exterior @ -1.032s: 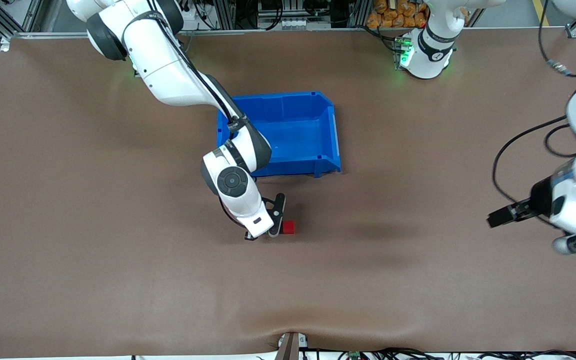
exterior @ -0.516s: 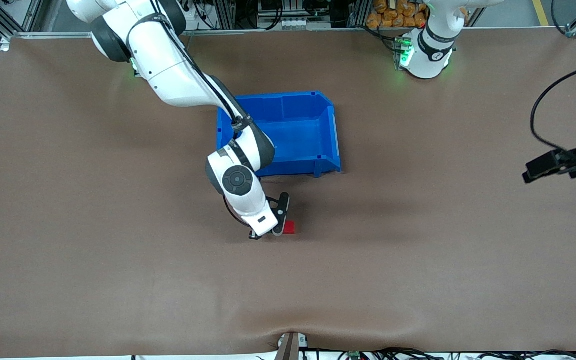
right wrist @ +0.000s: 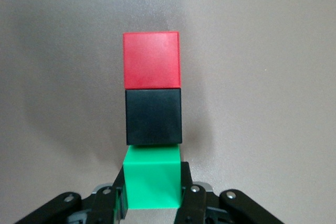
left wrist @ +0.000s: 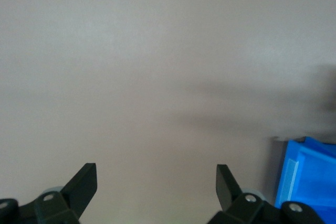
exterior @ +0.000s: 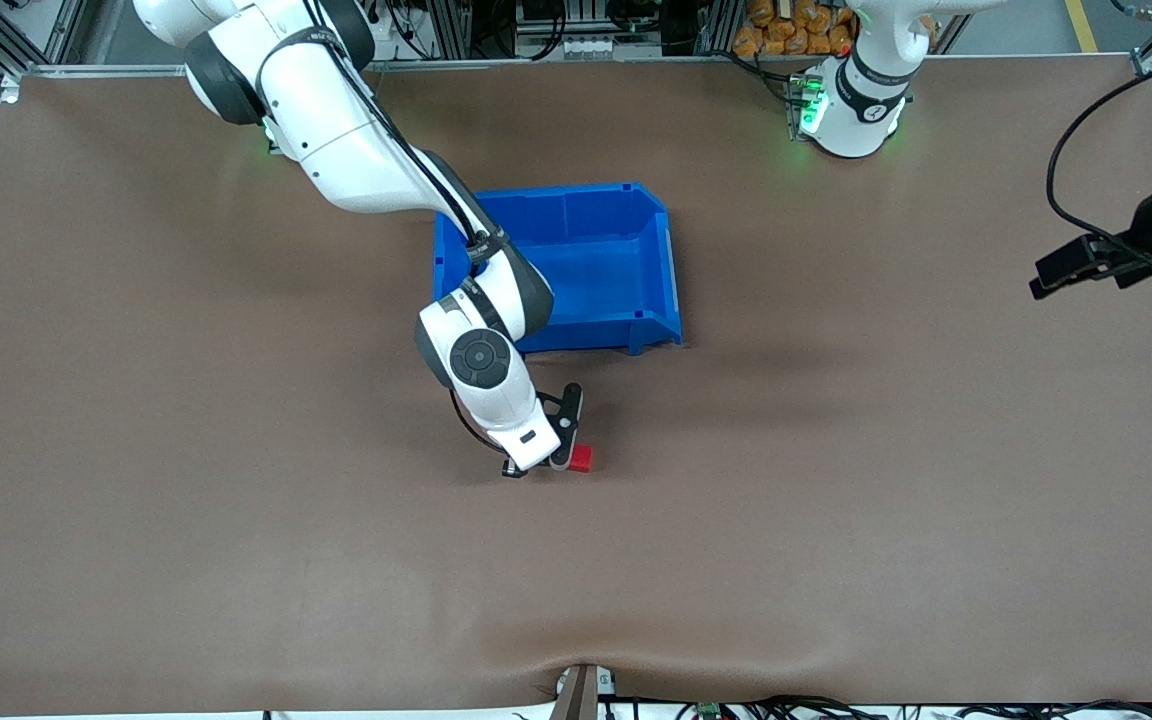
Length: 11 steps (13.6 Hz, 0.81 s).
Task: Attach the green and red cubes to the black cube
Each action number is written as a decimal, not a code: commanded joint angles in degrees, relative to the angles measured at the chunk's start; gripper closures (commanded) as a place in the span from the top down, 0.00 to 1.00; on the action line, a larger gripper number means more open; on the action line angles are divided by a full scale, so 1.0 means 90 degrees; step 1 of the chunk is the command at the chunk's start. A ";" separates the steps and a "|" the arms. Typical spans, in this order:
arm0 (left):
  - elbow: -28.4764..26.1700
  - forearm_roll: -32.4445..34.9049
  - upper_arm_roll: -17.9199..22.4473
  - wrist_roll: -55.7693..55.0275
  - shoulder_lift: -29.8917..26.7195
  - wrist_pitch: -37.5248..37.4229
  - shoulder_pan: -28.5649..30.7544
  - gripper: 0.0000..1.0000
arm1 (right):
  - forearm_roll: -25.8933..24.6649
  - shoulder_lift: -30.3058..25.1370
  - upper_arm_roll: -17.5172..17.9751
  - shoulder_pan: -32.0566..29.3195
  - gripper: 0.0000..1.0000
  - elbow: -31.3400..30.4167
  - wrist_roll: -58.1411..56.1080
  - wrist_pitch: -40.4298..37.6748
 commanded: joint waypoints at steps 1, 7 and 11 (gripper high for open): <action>-0.0244 -0.0041 -0.0042 0.0868 -0.0164 0.0169 0.0401 1.00 | -0.0116 0.0193 -0.0045 0.0073 1.00 0.0239 0.0156 0.0040; 0.1025 -0.0040 -0.0091 0.1547 0.0481 -0.0453 0.0158 1.00 | -0.0106 0.0135 -0.0045 0.0063 1.00 0.0220 0.0156 -0.0009; 0.1065 -0.0020 -0.0043 0.1518 0.0384 -0.0573 0.0177 1.00 | -0.0028 -0.0138 -0.0045 -0.0015 1.00 0.0093 0.0554 -0.0329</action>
